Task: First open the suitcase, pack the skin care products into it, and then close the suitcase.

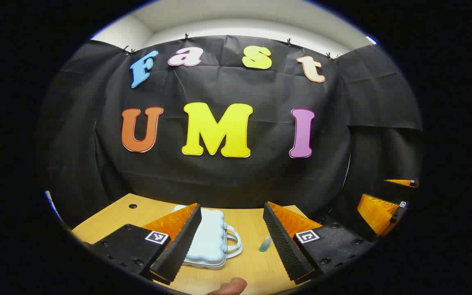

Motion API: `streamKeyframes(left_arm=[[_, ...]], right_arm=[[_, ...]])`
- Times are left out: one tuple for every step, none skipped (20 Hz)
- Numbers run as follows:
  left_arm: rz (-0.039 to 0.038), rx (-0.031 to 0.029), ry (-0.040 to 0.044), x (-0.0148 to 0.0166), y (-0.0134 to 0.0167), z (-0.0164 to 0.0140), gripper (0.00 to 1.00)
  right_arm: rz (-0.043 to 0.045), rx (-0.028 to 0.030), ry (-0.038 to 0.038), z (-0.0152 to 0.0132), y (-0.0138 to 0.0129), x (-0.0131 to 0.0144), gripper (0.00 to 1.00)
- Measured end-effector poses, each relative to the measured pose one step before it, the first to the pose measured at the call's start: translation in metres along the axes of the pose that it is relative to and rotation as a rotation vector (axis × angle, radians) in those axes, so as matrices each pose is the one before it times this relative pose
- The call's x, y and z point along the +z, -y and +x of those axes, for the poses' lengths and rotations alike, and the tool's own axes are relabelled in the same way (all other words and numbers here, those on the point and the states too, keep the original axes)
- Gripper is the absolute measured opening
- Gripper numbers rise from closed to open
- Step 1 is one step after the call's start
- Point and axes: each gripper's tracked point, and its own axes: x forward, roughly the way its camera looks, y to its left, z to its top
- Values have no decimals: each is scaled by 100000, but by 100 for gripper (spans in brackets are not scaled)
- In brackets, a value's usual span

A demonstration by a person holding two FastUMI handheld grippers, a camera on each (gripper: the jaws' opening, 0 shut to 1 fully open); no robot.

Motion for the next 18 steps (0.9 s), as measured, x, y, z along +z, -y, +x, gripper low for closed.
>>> streamKeyframes(left_arm=[[-309,-463,357,176,308,133,96],[-416,-199,253,98,155,105,96],[-387,-647,14,19,275,219,96],[202,-486,75,66,277,104,96],[643,41,384,161,107,91,96],[254,-101,221,51,140,30,96],[-127,-338,-1,-9,163,94,97],[-224,-104,-158,-97,190,103,96],[10,-320,-569,-128,180,97,96],[134,623,146,60,-146,-104,96],[-360,-411,474,200,19,-25,96],[-275,0,478,111,221,186,96],[18,266,215,73,-2,30,96],[-17,489,-207,-90,-39,-30,96],[129,654,-442,-188,-39,72,96],[770,414,-468,-384,-9,255,96],[1524,689,297,-263,-153,332,96],[2711,1529,481,-344,-575,366,96]], right_arm=[[158,-265,203,132,199,144,81],[163,95,-219,89,120,-85,81],[-217,-617,-225,107,345,-42,80],[-33,-433,-279,135,304,15,81],[263,-142,-42,164,148,95,81],[158,-518,-9,77,285,51,80],[362,-120,-126,109,261,-24,80],[30,-434,-237,188,222,31,80],[-85,-177,-26,40,164,-52,80],[-439,70,-3,5,45,77,81],[-430,-255,-67,127,127,-19,80],[247,129,-108,113,67,16,81],[449,306,133,57,-50,109,80],[-11,270,-240,196,-1,-79,80],[-389,-102,-225,78,102,-123,80],[-217,26,-109,139,93,-47,80],[61,-36,-117,18,223,-45,80],[-2,-207,-147,196,289,-82,80]])
